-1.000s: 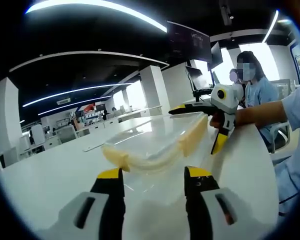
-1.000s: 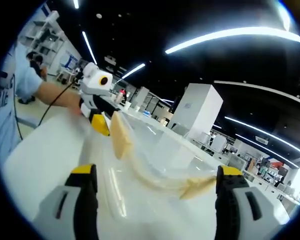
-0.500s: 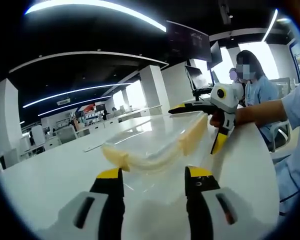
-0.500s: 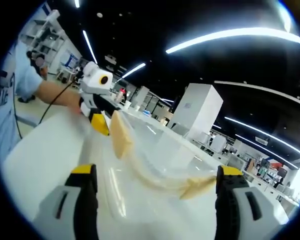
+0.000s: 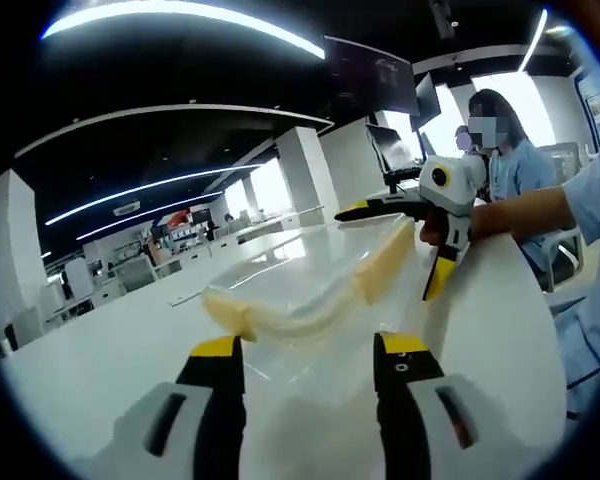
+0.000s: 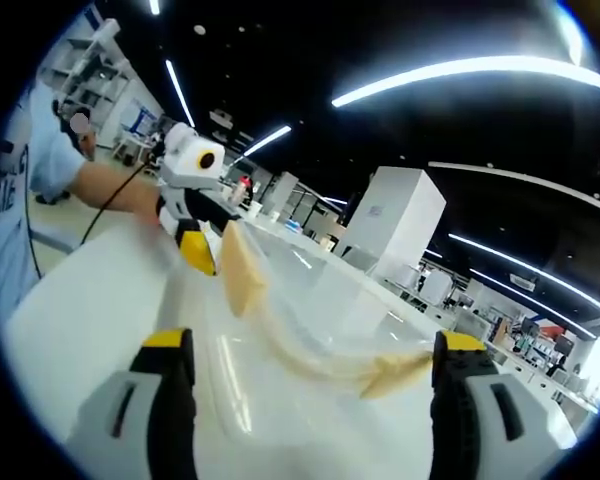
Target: Snap each plastic latch of the storage box into its locked position after aligning the lid with the box until every specified latch is closed and the lid sits flush.
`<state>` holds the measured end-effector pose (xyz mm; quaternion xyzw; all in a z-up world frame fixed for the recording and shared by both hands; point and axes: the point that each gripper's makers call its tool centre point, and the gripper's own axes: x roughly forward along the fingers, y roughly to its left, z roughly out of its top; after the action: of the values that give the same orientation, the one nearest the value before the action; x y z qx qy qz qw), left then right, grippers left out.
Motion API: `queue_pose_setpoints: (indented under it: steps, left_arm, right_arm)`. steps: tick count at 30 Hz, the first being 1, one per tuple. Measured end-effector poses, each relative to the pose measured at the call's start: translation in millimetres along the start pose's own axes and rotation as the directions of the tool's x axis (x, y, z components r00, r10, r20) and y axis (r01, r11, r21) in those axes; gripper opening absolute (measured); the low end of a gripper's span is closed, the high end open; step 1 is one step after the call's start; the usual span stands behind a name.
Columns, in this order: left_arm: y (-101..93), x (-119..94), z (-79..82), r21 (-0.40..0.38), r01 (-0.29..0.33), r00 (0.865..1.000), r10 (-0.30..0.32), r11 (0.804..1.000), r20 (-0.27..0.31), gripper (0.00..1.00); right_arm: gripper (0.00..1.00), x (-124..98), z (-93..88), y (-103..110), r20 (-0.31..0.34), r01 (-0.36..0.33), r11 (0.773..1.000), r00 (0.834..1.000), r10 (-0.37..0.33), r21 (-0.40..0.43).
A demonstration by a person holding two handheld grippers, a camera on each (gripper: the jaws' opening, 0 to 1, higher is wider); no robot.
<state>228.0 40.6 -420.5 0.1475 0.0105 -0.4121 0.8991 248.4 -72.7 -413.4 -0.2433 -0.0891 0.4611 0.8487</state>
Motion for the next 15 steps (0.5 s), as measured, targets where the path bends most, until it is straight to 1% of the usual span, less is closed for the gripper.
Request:
queue_pose_setpoints:
  steps: [1, 2, 3, 4, 8, 10, 12, 15]
  left_arm:
    - [-0.6, 1, -1.6, 0.003, 0.002, 1.0, -0.002, 1.0, -0.008, 0.48]
    - [-10.6, 0, -15.3, -0.04, 0.044, 0.996, -0.047, 0.998, -0.081, 0.49]
    - [-5.9, 1, -8.1, 0.071, 0.02, 0.998, -0.016, 0.997, -0.056, 0.49]
    - [-7.1, -1, -4.0, 0.084, 0.008, 0.998, -0.003, 0.996, -0.06, 0.48]
    - [-9.1, -3, -0.8, 0.075, 0.014, 0.999, -0.011, 0.997, -0.046, 0.49]
    - [-17.3, -2, 1.3, 0.077, 0.015, 0.999, -0.011, 0.997, -0.044, 0.49]
    - [-11.8, -1, 1.4, 0.074, 0.015, 0.999, -0.011, 0.997, -0.044, 0.5]
    - [-12.3, 1, 1.6, 0.071, 0.017, 0.999, -0.014, 0.997, -0.043, 0.51]
  right_arm:
    - [1.0, 0, -0.3, 0, -0.001, 0.001, 1.0, 1.0, -0.001, -0.002]
    - [1.0, 0, -0.7, 0, -0.003, 0.002, 1.0, 1.0, -0.002, -0.006]
    - [1.0, 0, -1.3, 0, -0.005, 0.005, 1.0, 1.0, -0.005, -0.011]
    - [1.0, 0, -1.5, 0, -0.007, 0.005, 1.0, 1.0, -0.005, -0.014]
    - [1.0, 0, -1.0, 1, -0.005, 0.005, 1.0, 1.0, -0.006, -0.009]
    - [1.0, 0, -1.5, 1, -0.006, 0.006, 1.0, 1.0, -0.006, -0.013]
    - [1.0, 0, -1.7, 1, -0.007, 0.006, 1.0, 1.0, -0.006, -0.014]
    - [1.0, -1, -1.6, 2, -0.005, 0.006, 1.0, 1.0, -0.006, -0.011]
